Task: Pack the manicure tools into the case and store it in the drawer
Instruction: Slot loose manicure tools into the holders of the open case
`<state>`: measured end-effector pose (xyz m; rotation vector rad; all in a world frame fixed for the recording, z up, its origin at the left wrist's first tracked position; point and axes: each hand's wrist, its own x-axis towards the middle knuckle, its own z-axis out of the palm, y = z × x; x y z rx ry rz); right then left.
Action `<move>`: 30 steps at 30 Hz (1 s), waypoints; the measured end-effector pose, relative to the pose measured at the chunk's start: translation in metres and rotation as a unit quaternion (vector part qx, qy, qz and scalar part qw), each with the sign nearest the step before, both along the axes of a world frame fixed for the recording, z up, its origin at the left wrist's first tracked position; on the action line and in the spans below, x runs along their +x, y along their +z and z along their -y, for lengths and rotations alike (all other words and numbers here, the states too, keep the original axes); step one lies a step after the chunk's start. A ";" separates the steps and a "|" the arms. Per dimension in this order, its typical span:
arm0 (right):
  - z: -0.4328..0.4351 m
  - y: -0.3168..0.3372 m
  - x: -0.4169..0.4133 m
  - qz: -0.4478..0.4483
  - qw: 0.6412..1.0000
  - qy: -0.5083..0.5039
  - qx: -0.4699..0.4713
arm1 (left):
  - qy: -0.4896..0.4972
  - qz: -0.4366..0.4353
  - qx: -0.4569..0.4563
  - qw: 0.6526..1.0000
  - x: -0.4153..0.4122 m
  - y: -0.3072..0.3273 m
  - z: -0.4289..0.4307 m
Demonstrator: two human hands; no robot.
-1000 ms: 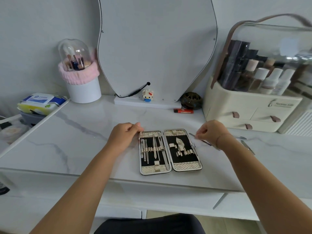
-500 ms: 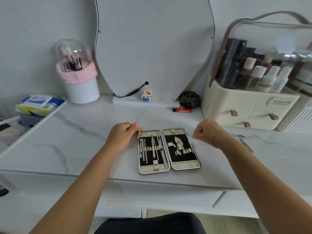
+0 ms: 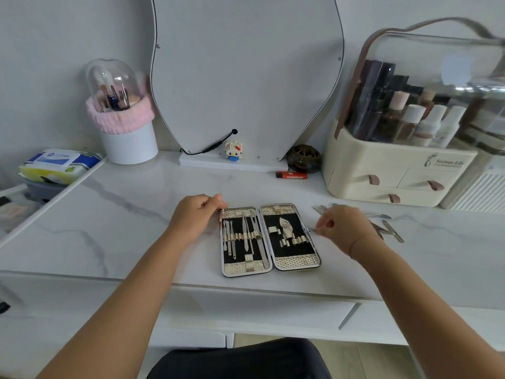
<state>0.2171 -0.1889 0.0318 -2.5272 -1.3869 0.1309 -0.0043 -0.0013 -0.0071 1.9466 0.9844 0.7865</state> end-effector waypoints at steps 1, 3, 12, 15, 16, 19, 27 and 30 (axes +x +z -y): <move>0.011 -0.002 -0.005 -0.004 1.000 -0.005 0.015 | -0.001 -0.001 0.001 1.000 0.000 0.000 0.000; 0.033 -0.010 -0.014 -0.012 0.998 -0.017 0.060 | 0.000 -0.003 0.006 1.000 0.002 -0.001 0.000; 0.113 -0.050 -0.030 -0.010 0.978 0.076 0.192 | 0.009 -0.010 0.009 1.000 0.002 -0.001 0.002; 0.124 -0.058 -0.030 0.003 0.973 0.103 0.205 | 0.009 -0.005 0.006 1.000 0.003 -0.001 0.002; 0.127 -0.061 -0.030 0.003 0.971 0.102 0.218 | 0.008 -0.003 0.004 1.000 0.003 -0.001 0.002; 0.128 -0.070 -0.032 0.005 0.960 0.079 0.270 | 0.008 -0.008 0.002 1.000 0.002 -0.001 0.004; 0.125 -0.077 -0.040 0.042 0.941 0.060 0.329 | 0.000 -0.005 0.002 1.000 0.000 0.001 0.006; 0.125 -0.081 -0.041 0.087 0.930 0.078 0.347 | 0.000 -0.010 0.003 1.000 0.000 0.000 0.006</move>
